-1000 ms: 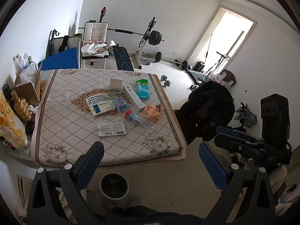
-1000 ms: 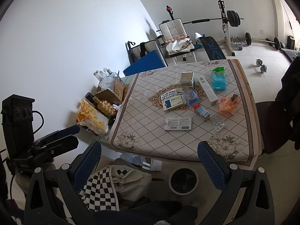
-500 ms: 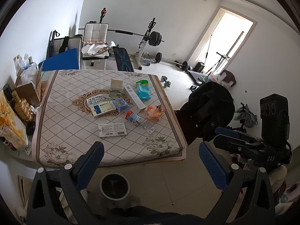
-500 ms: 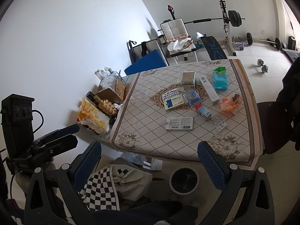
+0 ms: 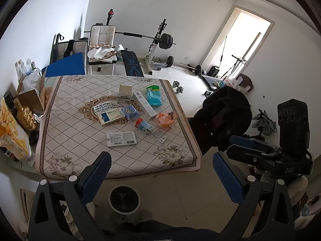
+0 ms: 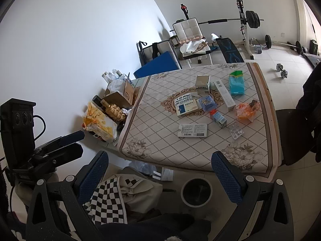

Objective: Collect trash

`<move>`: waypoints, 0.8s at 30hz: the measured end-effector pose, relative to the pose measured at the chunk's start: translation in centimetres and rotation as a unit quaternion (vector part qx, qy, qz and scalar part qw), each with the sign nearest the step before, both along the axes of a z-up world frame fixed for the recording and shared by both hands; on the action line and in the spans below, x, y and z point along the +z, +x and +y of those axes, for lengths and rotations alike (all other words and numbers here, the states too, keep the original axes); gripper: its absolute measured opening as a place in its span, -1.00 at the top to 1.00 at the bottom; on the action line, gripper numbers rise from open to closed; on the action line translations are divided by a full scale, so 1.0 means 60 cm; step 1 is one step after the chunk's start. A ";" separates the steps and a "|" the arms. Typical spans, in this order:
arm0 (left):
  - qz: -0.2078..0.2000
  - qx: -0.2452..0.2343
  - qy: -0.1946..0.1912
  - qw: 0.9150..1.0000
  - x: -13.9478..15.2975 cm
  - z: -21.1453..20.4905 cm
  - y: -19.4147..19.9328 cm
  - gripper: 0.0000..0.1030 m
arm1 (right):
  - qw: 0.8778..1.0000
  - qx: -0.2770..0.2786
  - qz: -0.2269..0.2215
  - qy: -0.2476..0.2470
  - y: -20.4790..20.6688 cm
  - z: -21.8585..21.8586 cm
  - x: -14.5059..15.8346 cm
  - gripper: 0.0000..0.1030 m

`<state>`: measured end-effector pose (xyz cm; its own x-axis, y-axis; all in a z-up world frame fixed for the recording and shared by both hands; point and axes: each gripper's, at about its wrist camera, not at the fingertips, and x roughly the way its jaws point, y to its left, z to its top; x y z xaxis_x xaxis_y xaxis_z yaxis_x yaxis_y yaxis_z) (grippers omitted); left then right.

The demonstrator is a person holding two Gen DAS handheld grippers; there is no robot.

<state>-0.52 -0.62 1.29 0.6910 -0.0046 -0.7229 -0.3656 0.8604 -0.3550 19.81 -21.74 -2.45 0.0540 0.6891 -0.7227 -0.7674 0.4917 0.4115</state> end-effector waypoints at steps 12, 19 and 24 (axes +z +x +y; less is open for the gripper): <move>0.000 0.001 -0.003 1.000 0.001 0.004 0.001 -1.00 | 1.000 -0.001 0.000 0.000 0.000 0.001 0.000 -1.00; 0.000 -0.001 0.000 1.000 -0.001 -0.004 0.001 -1.00 | 1.000 0.001 0.000 -0.001 -0.003 0.004 -0.001 -1.00; 0.001 -0.001 0.000 1.000 -0.001 -0.006 0.000 -1.00 | 1.000 0.003 0.001 -0.001 -0.006 0.008 -0.002 -1.00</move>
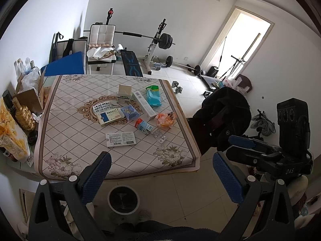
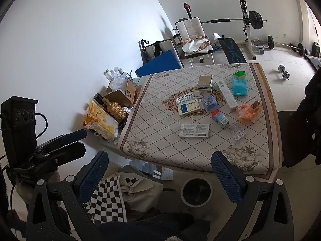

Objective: Collect trash

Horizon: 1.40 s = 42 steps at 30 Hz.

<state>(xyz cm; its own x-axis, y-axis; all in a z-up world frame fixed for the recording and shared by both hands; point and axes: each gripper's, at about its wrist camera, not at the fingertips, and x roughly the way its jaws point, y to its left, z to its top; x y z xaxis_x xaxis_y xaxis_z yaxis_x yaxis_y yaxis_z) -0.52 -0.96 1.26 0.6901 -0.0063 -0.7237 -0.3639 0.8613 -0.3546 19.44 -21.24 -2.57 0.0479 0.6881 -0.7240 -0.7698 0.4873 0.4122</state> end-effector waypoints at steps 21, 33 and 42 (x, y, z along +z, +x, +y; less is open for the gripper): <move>0.014 -0.014 -0.016 1.000 -0.018 0.042 0.021 -1.00 | 1.000 -0.021 0.015 -0.009 0.010 0.040 -0.016 -1.00; 0.204 0.137 0.043 0.969 -0.245 0.173 0.163 -1.00 | 0.978 -0.156 0.008 -0.136 0.208 0.115 -0.178 -1.00; 0.307 0.317 -0.147 0.885 -0.514 0.265 0.276 -1.00 | 0.963 -0.107 0.028 -0.247 0.511 0.280 -0.411 -0.47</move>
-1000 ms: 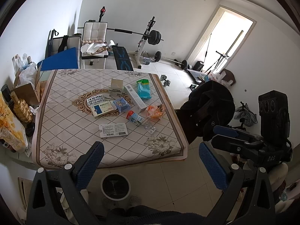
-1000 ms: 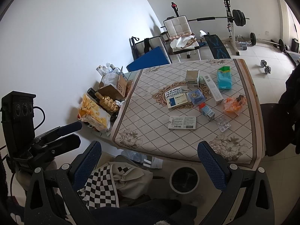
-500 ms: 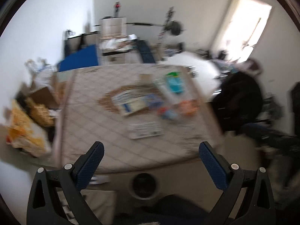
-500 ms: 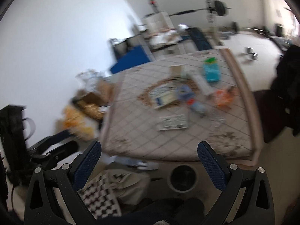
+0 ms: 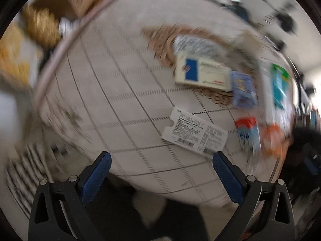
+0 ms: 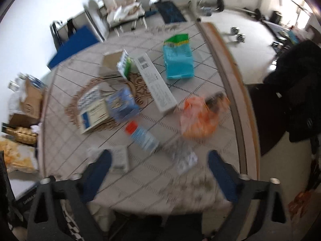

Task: Collect trash
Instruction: 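Grasp the white paper card with the left tool while the right tool grasps the white box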

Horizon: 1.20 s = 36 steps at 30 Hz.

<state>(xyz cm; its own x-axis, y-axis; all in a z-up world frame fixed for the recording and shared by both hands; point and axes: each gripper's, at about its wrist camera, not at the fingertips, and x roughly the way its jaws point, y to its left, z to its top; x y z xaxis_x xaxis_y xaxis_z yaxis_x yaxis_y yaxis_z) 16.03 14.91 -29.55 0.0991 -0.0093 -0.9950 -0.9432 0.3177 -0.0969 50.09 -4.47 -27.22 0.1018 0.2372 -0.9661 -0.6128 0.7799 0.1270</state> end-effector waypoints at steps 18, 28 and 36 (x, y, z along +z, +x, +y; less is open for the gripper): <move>0.023 0.375 -0.188 0.907 -0.194 -0.022 0.061 -0.65 | 0.985 0.129 0.060 -0.098 0.163 0.245 -0.258 -0.01; 0.119 0.068 -0.101 0.985 -0.137 -0.033 0.166 -0.56 | 0.970 0.166 0.124 -0.129 0.132 0.182 -0.283 -0.03; 0.089 0.131 -0.088 0.984 -0.080 -0.035 0.164 -0.38 | 0.975 0.150 0.081 -0.144 0.124 0.193 -0.309 -0.04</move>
